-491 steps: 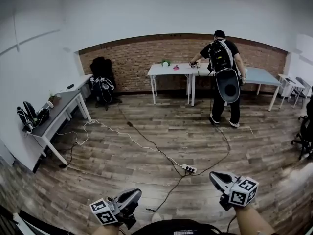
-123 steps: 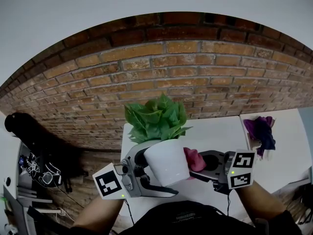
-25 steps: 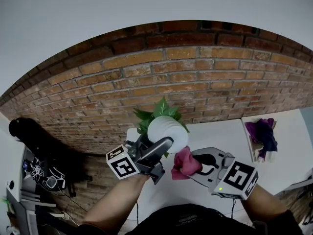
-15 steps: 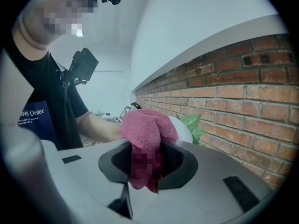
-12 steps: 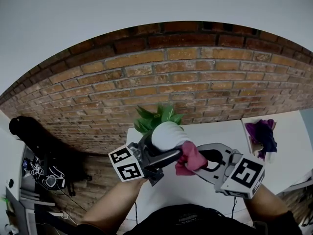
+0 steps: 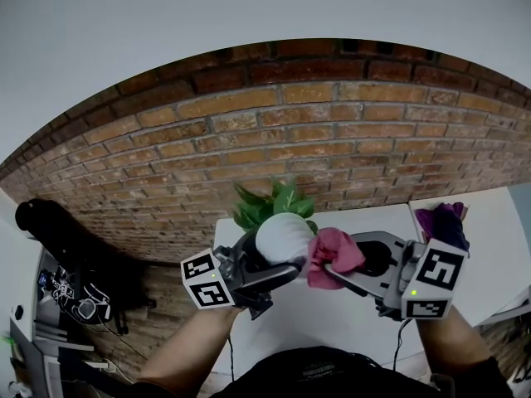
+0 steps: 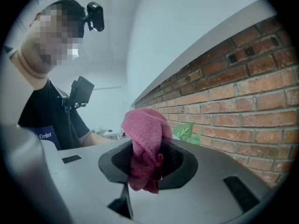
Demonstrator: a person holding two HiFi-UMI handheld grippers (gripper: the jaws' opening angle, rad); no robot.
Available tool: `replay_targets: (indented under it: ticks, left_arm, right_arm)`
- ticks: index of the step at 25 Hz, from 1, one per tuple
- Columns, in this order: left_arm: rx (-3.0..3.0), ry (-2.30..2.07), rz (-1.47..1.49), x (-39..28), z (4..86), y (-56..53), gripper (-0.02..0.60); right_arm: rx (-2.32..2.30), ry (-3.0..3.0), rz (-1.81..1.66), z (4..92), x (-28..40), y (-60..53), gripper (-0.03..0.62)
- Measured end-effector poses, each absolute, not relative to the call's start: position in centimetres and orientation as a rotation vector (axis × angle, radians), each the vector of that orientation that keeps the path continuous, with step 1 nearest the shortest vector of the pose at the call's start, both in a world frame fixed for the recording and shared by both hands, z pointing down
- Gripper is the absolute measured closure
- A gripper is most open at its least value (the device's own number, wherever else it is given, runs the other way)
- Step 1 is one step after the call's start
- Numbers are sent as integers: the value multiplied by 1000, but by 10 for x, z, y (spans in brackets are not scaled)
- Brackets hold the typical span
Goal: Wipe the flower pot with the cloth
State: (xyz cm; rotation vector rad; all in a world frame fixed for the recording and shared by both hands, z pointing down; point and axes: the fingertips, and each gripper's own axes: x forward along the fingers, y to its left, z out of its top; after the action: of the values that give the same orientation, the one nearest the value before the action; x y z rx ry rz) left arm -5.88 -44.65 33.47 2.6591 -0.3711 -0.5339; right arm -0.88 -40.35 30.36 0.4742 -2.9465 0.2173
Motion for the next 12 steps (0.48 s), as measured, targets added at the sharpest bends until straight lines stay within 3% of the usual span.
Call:
replay_targets:
  ticks: [12]
  left_arm:
    - [2562, -87, -756, -54, 306, -418, 61]
  right_arm:
    - [538, -3072, 540, 304, 8, -439, 496]
